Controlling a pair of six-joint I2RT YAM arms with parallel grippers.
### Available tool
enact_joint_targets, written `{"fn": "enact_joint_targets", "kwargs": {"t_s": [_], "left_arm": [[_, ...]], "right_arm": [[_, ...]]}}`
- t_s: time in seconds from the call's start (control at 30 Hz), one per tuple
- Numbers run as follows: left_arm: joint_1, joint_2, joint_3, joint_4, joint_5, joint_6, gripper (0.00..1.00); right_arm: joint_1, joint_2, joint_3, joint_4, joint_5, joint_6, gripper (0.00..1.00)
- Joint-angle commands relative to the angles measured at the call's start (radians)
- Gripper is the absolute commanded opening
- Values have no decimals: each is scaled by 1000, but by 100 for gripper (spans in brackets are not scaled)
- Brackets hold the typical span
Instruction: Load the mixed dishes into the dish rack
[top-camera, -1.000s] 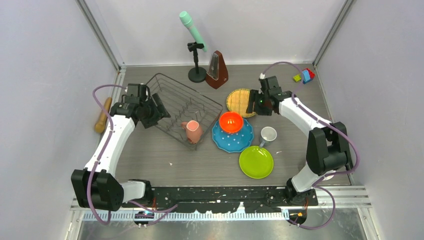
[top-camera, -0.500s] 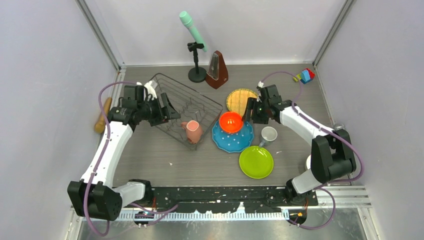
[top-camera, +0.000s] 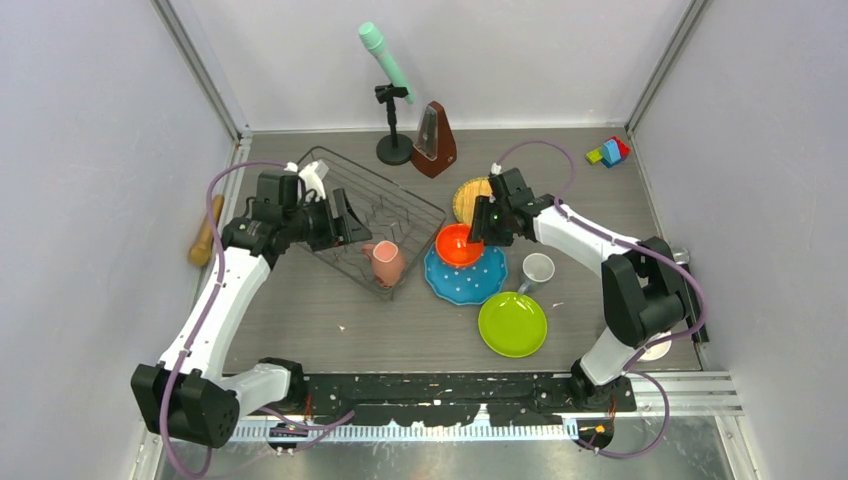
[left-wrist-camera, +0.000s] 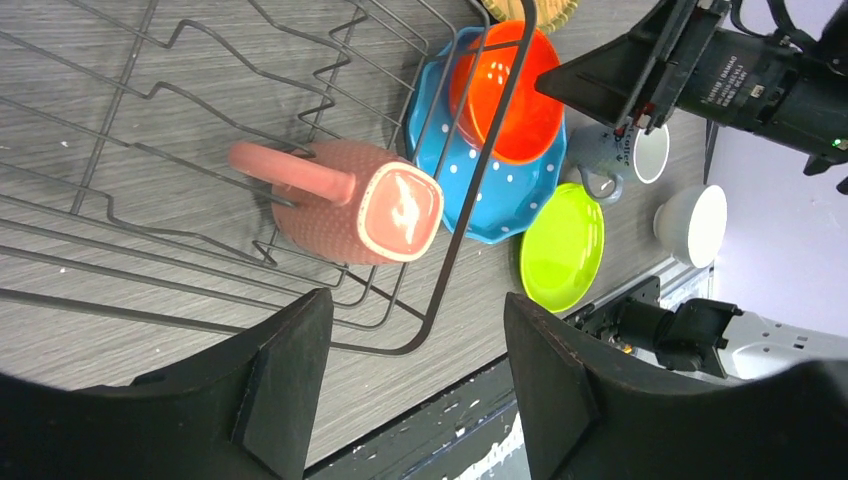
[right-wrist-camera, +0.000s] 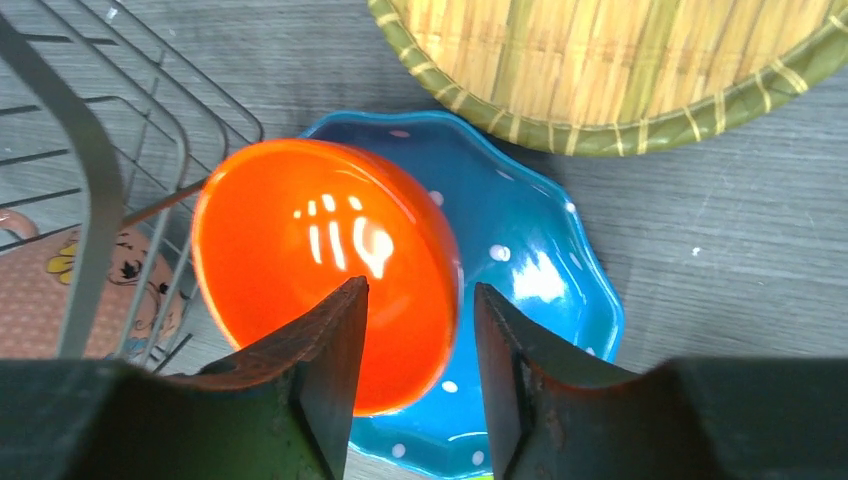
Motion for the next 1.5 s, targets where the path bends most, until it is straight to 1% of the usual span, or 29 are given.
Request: {"fn": "enact_joint_targets", "kwargs": {"t_s": [0.0, 0.03, 0.1, 0.17, 0.3, 0.37, 0.47, 0.53, 0.6, 0.67, 0.7, 0.77, 0.8, 0.87, 0.9, 1.0, 1.13, 1.2, 1.47], "left_arm": [[-28, -11, 29, 34, 29, 26, 65], [-37, -6, 36, 34, 28, 26, 65], [-62, 7, 47, 34, 17, 22, 65], [-95, 26, 62, 32, -4, 19, 65], [-171, 65, 106, 31, -56, -2, 64], [-199, 93, 128, 35, -67, -9, 65], [-221, 125, 156, 45, -66, -31, 65], [-229, 140, 168, 64, -43, -50, 66], [-230, 156, 171, 106, 17, -80, 68], [-230, 174, 176, 145, 59, -117, 73], [-230, 183, 179, 168, 82, -128, 77], [-230, 198, 184, 204, 106, -148, 89], [-230, 205, 187, 225, 114, -156, 93], [-230, 217, 189, 281, 150, -176, 98], [-230, 223, 191, 306, 167, -191, 99], [-230, 244, 204, 385, 247, -244, 100], [-230, 254, 212, 494, 335, -328, 96], [-230, 248, 213, 526, 358, -353, 95], [-230, 232, 220, 472, 343, -348, 96]], "right_arm": [[2, -10, 40, -25, 53, 2, 41], [2, -18, 43, -27, 52, -7, 36], [2, -36, 47, -34, 58, -21, 21], [2, -61, 54, -51, 75, -40, 11], [2, -156, 58, -87, 170, -93, 1], [2, -194, 51, -93, 200, -108, 0], [2, -223, 65, -120, 206, -122, 0], [2, -247, 68, -119, 207, -130, 0], [2, -283, 59, -97, 203, -147, 0], [2, -330, 46, -69, 192, -163, 0], [1, -359, 39, -58, 174, -171, 0], [2, -396, 36, -34, 130, -191, 0], [2, -417, 37, -20, 114, -197, 0], [1, -438, 44, -6, 13, -203, 0], [0, -444, 55, -5, -7, -201, 0], [1, -468, 73, 20, -110, -198, 0], [0, -495, 71, 80, -192, -196, 0], [0, -500, 74, 100, -217, -192, 0], [-5, -474, 112, 117, -296, -150, 0]]}}
